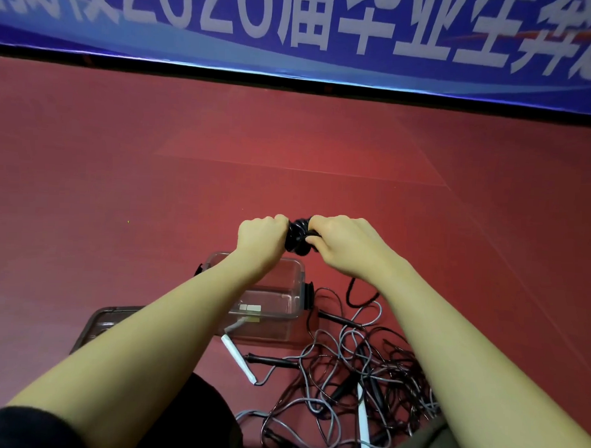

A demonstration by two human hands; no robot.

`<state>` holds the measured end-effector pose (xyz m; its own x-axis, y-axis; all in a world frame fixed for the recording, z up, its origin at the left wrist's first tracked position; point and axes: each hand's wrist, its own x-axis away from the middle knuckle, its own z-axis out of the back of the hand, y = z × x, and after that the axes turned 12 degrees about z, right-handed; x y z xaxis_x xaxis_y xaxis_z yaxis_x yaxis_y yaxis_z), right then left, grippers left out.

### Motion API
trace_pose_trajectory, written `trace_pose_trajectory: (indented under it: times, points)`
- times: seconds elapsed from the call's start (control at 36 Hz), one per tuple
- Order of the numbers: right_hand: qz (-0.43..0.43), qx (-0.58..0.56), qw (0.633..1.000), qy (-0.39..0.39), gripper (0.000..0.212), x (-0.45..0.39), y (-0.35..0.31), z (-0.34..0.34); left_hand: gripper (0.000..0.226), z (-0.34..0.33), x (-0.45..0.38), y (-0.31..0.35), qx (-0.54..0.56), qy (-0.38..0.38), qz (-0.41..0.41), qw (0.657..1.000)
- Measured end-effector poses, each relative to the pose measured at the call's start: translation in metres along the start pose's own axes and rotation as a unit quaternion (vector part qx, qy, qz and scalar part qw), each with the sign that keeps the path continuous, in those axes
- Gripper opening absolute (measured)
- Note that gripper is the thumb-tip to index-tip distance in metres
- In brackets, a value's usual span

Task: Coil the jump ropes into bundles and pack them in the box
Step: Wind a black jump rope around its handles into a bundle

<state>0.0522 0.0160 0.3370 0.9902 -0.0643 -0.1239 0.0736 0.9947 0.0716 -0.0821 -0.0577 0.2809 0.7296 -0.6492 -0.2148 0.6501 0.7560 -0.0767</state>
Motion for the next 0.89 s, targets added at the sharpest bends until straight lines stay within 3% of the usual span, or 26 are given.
trace_pose_trajectory:
  times: [0.33,0.39,0.47,0.56,0.64,0.72,0.81,0.89]
  points:
    - [-0.034,-0.011,0.997,-0.066,0.014,0.0,0.008,-0.011,0.017,0.004,0.002,-0.001,-0.087,0.024,-0.201,0.975]
    - [-0.039,-0.021,0.996,-0.081,0.014,0.001,0.009,-0.012,0.007,0.002,0.002,-0.005,-0.072,0.078,-0.261,0.959]
    - [-0.044,-0.014,0.994,-0.101,0.022,0.004,0.008,-0.009,0.036,-0.001,0.001,-0.011,-0.084,0.097,-0.322,0.938]
    - [-0.051,0.013,0.993,-0.108,0.028,0.007,0.012,-0.005,0.036,-0.008,-0.001,-0.01,-0.091,0.101,-0.357,0.924]
    - [-0.062,0.047,0.994,-0.082,0.021,0.01,0.015,-0.006,0.025,0.001,0.008,-0.003,-0.058,0.096,-0.359,0.927]
    - [-0.08,0.049,0.995,-0.038,0.028,0.009,0.018,-0.01,0.017,-0.002,0.006,-0.002,-0.032,0.079,-0.343,0.935]
    - [-0.097,0.019,0.995,-0.022,0.031,0.01,0.022,-0.017,0.028,-0.003,0.004,-0.005,0.081,0.138,-0.405,0.9]
    - [-0.106,-0.021,0.994,-0.006,0.03,0.013,0.027,-0.028,0.011,0.004,0.002,-0.005,0.119,0.192,-0.442,0.868]
